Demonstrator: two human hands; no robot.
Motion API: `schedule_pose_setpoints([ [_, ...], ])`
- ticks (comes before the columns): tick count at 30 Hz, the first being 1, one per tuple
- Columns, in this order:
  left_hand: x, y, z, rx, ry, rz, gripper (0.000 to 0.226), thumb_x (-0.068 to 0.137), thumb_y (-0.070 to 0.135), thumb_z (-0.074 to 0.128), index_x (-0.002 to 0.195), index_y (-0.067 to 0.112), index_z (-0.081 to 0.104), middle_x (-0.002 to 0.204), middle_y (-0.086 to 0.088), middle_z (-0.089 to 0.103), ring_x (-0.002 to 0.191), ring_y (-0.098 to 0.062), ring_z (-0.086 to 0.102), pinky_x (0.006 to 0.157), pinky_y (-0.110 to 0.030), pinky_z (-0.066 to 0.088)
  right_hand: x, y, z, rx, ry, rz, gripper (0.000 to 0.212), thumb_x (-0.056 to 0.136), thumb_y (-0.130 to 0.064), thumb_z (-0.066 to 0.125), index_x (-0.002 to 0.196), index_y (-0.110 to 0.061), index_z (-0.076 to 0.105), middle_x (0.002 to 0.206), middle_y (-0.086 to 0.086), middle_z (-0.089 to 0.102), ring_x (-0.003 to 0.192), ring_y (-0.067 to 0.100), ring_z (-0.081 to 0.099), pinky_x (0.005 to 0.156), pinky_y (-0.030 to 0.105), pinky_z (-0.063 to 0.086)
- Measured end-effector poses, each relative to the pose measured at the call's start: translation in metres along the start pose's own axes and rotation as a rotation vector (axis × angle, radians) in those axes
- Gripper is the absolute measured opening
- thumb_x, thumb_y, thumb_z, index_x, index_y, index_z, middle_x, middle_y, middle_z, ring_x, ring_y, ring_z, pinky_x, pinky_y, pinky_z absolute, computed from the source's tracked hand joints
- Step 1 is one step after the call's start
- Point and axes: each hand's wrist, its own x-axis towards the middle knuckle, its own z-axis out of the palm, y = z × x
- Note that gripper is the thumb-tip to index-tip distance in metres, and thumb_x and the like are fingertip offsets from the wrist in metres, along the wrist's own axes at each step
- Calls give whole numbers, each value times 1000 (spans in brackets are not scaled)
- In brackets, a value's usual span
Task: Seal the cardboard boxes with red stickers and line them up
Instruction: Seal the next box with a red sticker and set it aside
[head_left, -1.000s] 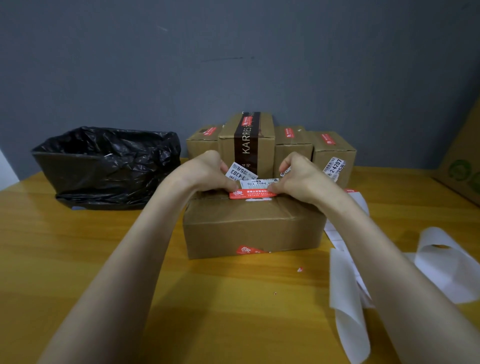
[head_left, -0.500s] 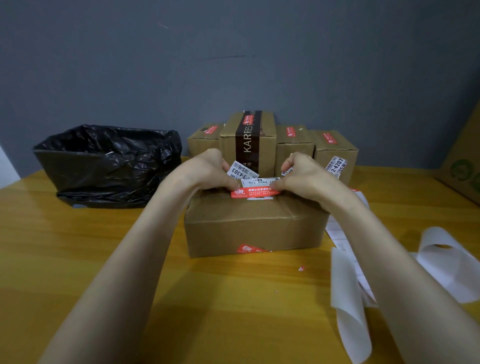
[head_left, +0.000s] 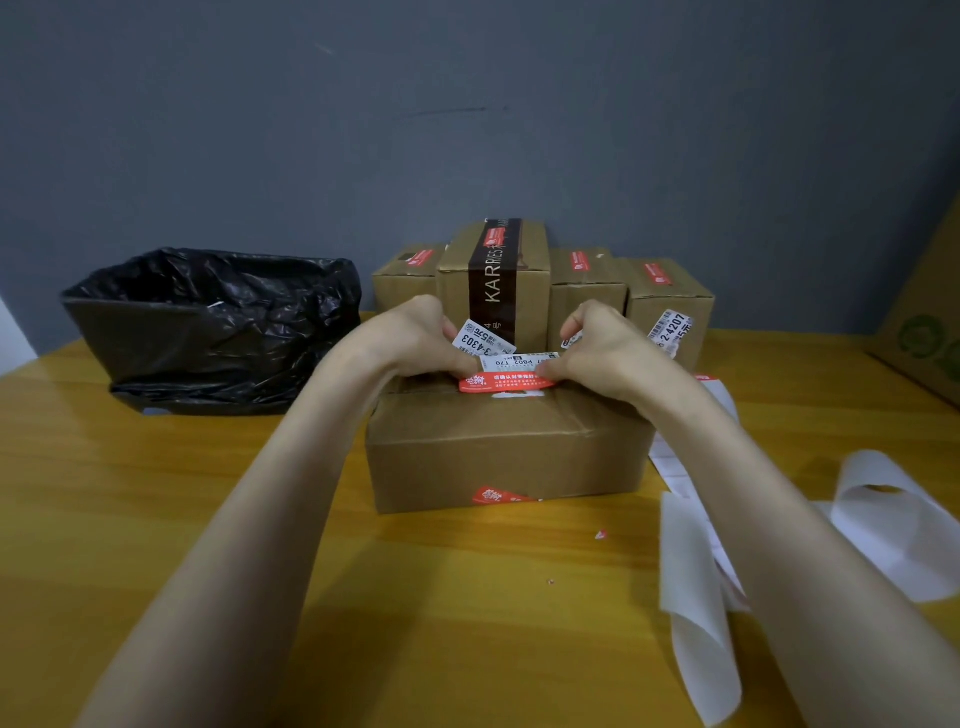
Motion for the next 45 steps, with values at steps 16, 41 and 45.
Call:
schedule_pose_setpoints([
  [16,5,-2,3,85,-6,-7,56,81,26,71,128,3,51,122,-8,57,99,-18,51,79,-26,38,-1,-2,2,-41,-14,0,41,77,-25,75,104,-18,45,104,1,48,91,17,45,66,27,34],
  [41,-3,5,-1,197,-17,-9,39,74,25,77,98,15,47,92,-2,54,83,-19,53,64,-28,41,-9,-6,-2,-157,-2,-21,44,76,-30,75,102,-13,44,82,-3,39,83,18,43,50,23,29],
  [45,-1,2,-3,-9,-34,-23,20,82,12,69,81,13,49,79,-5,60,66,-13,57,58,-24,51,-8,-5,-3,-162,-7,-35,42,77,-30,73,102,-13,45,93,0,42,87,19,43,51,22,29],
])
